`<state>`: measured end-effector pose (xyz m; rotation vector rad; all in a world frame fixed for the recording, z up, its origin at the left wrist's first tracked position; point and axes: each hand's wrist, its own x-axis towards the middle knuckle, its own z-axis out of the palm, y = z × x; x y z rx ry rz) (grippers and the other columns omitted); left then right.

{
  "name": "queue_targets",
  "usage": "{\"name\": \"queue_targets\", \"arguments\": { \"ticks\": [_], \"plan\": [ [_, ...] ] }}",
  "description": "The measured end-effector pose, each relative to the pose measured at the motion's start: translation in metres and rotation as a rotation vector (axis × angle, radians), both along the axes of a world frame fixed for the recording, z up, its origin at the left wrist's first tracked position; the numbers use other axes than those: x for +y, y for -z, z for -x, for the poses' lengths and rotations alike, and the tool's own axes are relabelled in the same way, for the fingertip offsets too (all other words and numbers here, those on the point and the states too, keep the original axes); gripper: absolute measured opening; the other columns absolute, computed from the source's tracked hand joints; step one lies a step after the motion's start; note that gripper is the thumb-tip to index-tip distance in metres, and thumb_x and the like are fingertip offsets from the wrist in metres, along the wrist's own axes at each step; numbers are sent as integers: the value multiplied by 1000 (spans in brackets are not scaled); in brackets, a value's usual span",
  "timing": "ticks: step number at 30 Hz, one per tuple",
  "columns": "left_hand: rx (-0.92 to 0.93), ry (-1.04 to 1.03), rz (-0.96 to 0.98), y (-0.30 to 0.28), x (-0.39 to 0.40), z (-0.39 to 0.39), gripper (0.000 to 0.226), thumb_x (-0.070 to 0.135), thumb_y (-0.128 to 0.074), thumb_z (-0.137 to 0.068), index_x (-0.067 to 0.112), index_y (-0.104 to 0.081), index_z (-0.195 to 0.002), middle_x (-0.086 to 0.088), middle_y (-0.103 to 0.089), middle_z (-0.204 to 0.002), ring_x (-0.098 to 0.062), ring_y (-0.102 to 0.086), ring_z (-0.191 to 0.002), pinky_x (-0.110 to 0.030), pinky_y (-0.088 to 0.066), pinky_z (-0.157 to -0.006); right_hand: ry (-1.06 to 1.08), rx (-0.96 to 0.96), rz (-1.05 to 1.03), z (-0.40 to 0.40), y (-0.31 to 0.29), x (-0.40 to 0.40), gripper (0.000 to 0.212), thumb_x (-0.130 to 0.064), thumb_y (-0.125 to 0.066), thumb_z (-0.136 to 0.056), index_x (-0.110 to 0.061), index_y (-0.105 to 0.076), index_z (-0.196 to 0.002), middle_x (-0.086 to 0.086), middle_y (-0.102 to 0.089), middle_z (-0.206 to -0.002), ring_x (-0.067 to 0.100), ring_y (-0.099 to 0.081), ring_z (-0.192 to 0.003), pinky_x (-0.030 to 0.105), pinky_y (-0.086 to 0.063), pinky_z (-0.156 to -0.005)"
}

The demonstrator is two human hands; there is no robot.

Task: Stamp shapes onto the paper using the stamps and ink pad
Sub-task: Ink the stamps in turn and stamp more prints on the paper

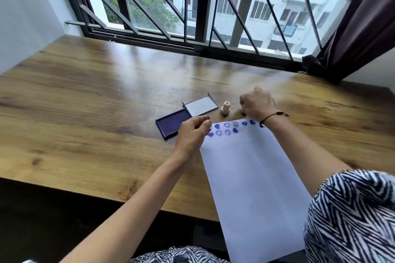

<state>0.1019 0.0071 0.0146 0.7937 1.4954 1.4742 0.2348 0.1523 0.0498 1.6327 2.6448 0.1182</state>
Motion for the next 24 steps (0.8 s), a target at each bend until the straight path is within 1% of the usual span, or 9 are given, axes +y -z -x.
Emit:
{"name": "queue_targets", "arguments": {
  "ticks": [3, 5, 7, 11, 16, 19, 21, 23, 24],
  "plan": [
    [4, 2, -19, -2, 0, 4, 26, 13, -58, -84, 4, -60, -108, -7, -65, -93, -11, -59, -76, -20, -48, -73, 63, 391, 17, -3, -7, -2, 18, -14, -60, -82, -7, -69, -96, 17, -67, -92, 32, -60, -95, 34, -48, -78],
    [-8, 7, -40, -3, 1, 8, 24, 13, -58, -84, 5, -61, -106, -5, -65, -89, -10, -59, -75, -18, -49, -70, 66, 672, 121, 0, -20, -10, 13, -20, -68, -77, -11, -71, -86, 13, -74, -88, 20, -63, -83, 25, -43, -66],
    [-42, 28, -67, -6, 3, 9, 20, 13, -59, -83, 7, -61, -102, -4, -65, -85, -10, -59, -73, -15, -50, -67, -25, 824, 278, 5, -32, -26, 12, -25, -74, -73, -16, -72, -81, 10, -75, -82, 13, -64, -76, 20, -45, -65],
    [-100, 74, -140, -11, 2, 16, 15, 16, -60, -83, 9, -64, -95, -3, -66, -78, -11, -62, -68, -16, -52, -65, -169, 848, 490, 25, -32, -59, 13, -23, -76, -73, -16, -72, -82, 6, -70, -73, 9, -60, -64, 25, -50, -64],
    [-172, 29, -151, -2, -13, 38, 10, 14, -62, -80, 9, -67, -87, 1, -70, -71, -14, -61, -67, -19, -51, -65, -233, 853, 533, 49, -18, -75, 12, -16, -73, -76, -9, -71, -86, 12, -70, -78, 17, -63, -72, 33, -53, -67],
    [-187, 6, -159, 1, -22, 50, 8, 11, -61, -81, 11, -69, -79, 6, -71, -60, -9, -61, -61, -17, -51, -62, -274, 867, 491, 64, -10, -85, 11, -13, -72, -76, -7, -71, -85, 16, -72, -83, 28, -68, -80, 40, -56, -76],
    [-242, -16, -160, 0, -26, 56, 15, 9, -59, -81, 13, -69, -70, 7, -70, -57, -6, -61, -57, -16, -52, -60, -294, 916, 488, 73, -6, -91, 8, -9, -69, -79, -6, -70, -85, 20, -73, -84, 32, -68, -81, 45, -56, -79],
    [-306, -70, -147, 1, -29, 63, 23, 6, -55, -84, 12, -66, -64, 7, -69, -54, -4, -61, -55, -15, -53, -59, -296, 962, 492, 83, -3, -92, 5, -8, -67, -81, -8, -69, -85, 20, -73, -80, 29, -67, -74, 42, -53, -74],
    [-329, -113, -140, 2, -31, 66, 23, 5, -53, -85, 10, -64, -65, 7, -67, -51, -3, -61, -52, -15, -52, -57, -299, 979, 466, 86, -2, -91, 4, -9, -68, -81, -8, -68, -84, 16, -73, -76, 18, -65, -67, 35, -52, -68]
  ]
}}
